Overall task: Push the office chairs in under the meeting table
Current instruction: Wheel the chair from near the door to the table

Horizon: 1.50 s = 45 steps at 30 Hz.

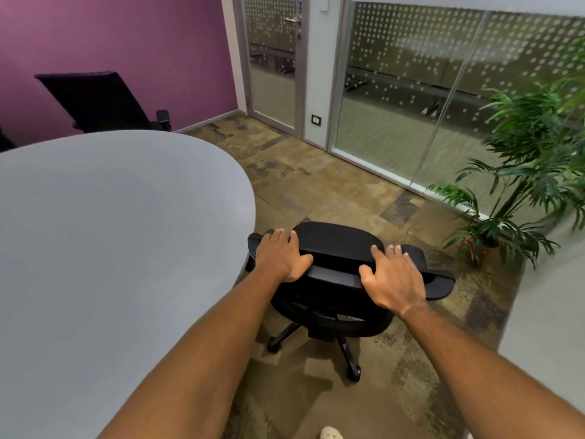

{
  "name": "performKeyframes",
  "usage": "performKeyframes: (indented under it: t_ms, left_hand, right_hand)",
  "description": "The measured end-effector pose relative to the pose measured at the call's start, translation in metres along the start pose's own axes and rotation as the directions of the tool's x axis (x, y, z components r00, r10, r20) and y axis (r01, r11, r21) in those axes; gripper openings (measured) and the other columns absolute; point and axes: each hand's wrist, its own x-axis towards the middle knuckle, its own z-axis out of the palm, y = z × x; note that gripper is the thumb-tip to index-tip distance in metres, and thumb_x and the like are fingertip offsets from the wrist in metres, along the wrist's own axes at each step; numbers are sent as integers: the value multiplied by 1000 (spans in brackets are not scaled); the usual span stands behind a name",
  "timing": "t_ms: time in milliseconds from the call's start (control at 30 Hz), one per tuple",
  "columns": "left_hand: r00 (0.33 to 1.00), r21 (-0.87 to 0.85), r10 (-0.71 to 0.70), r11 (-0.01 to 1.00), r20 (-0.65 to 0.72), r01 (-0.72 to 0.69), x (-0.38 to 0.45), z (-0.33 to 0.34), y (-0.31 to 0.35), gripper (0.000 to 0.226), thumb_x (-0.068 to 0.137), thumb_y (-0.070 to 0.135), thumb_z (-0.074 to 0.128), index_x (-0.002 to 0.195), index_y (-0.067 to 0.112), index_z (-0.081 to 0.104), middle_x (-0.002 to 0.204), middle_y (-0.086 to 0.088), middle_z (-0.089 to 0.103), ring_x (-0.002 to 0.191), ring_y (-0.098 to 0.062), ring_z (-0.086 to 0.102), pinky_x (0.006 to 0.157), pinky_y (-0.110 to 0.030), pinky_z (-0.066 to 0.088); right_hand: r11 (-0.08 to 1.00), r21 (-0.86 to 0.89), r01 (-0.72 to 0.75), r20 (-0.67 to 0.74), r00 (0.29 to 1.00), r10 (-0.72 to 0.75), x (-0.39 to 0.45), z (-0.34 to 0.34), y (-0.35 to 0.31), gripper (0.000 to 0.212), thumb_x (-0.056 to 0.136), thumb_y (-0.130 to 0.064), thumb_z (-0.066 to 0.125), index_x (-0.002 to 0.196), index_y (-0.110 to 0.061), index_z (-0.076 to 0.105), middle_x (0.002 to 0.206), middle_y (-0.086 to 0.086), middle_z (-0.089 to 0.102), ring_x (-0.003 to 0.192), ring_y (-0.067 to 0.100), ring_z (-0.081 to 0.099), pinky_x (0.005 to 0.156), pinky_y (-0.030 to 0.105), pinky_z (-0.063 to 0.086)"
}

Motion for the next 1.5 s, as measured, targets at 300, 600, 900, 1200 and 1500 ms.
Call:
performKeyframes:
  t_ms: [300, 600, 900, 1200, 1500]
  left_hand:
    - [987, -52, -162, 986, -13, 161, -62, 9, 13, 72, 92, 55, 26, 146, 9, 31, 147, -19, 37, 134, -35, 33, 113, -43, 22]
    - [955, -85, -294, 953, -26, 291, -108, 23, 38, 71, 90, 54, 24, 142, 7, 36, 145, -20, 40, 135, -33, 32, 113, -43, 23]
    - [914, -129, -405, 908, -33, 398, -164, 36, 53, 74, 86, 54, 24, 137, 3, 41, 142, -21, 42, 133, -34, 35, 113, -43, 26]
    - [867, -121, -494, 866, -60, 485, -231, 50, 50, 69, 84, 51, 21, 122, 3, 52, 129, -21, 53, 121, -34, 43, 108, -43, 32]
    - [828, -111, -558, 827, -53, 551, -290, 57, 60, 58, 87, 46, 27, 108, 4, 60, 115, -16, 60, 112, -30, 49, 107, -42, 31]
  right_hand:
    - [990, 0, 139, 21, 990, -139, -38, -3, -2, 70, 93, -52, 31, 149, -10, 30, 153, 20, 33, 144, 30, 24, 119, 41, 17]
    - [958, 4, 286, 31, 958, -286, -53, -5, 18, 73, 93, -56, 31, 149, -9, 31, 153, 19, 34, 144, 29, 25, 119, 40, 16]
    - [912, -4, 411, 54, 910, -410, -80, -8, 19, 72, 93, -56, 33, 150, -13, 28, 155, 12, 32, 145, 23, 23, 120, 36, 11]
    - [864, 15, 504, 32, 863, -504, -125, 0, -1, 69, 94, -54, 36, 150, -15, 30, 156, 10, 32, 145, 20, 23, 119, 34, 11]
    - [797, 26, 604, 30, 796, -604, -158, 9, -8, 75, 86, -58, 30, 150, -19, 31, 156, 6, 33, 145, 16, 23, 119, 33, 9]
